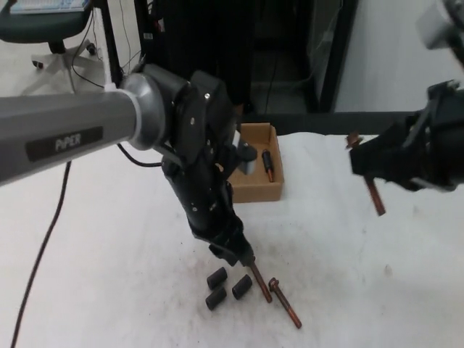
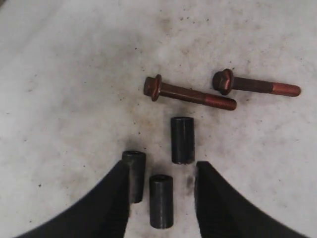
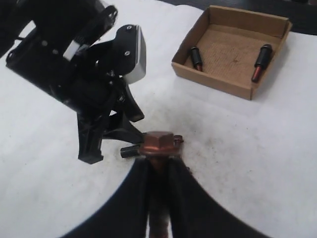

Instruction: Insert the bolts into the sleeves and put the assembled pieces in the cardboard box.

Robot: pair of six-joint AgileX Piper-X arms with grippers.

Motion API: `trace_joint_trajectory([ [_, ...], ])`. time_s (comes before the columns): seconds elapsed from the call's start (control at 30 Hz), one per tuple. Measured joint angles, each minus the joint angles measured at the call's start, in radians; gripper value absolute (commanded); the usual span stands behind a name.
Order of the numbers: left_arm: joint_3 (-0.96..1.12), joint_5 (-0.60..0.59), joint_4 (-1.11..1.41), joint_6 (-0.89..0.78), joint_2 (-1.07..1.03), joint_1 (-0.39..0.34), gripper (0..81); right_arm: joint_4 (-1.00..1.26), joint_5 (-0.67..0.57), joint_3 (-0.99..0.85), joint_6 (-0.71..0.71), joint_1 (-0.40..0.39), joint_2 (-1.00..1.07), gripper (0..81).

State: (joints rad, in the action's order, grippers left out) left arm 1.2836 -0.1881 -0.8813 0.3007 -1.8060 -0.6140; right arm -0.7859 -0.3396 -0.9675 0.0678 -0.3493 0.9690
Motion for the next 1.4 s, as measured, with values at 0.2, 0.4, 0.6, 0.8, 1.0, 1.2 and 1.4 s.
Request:
trace_joint_trajectory([
  [0.2,0.000,0.026,-0.004,0.007,-0.011,-0.047,40.1,-0.016,-0.065,0.000,0.000,0.085,-0.003,0.8],
  [0.4,0.000,0.041,-0.004,-0.013,-0.011,-0.123,40.1,-0.019,-0.073,0.000,0.000,0.089,-0.003,0.8],
  [0.6,0.000,0.068,0.004,-0.052,-0.013,-0.132,40.1,-0.019,-0.075,0.000,0.000,0.089,-0.003,0.8],
  [0.8,0.000,0.070,0.026,-0.052,-0.013,-0.132,40.1,-0.023,-0.075,0.000,0.000,0.089,-0.004,0.8],
  [1.0,0.008,0.070,0.035,-0.052,-0.041,-0.132,40.1,-0.027,-0.076,0.000,0.000,0.089,-0.004,0.8],
  [1.2,0.027,0.070,-0.013,-0.052,-0.117,-0.132,40.1,-0.038,-0.076,0.000,0.000,0.089,-0.004,0.8],
  [1.4,0.033,0.111,-0.014,-0.052,-0.121,-0.132,40.1,-0.045,-0.076,0.000,0.000,0.090,-0.004,0.8],
])
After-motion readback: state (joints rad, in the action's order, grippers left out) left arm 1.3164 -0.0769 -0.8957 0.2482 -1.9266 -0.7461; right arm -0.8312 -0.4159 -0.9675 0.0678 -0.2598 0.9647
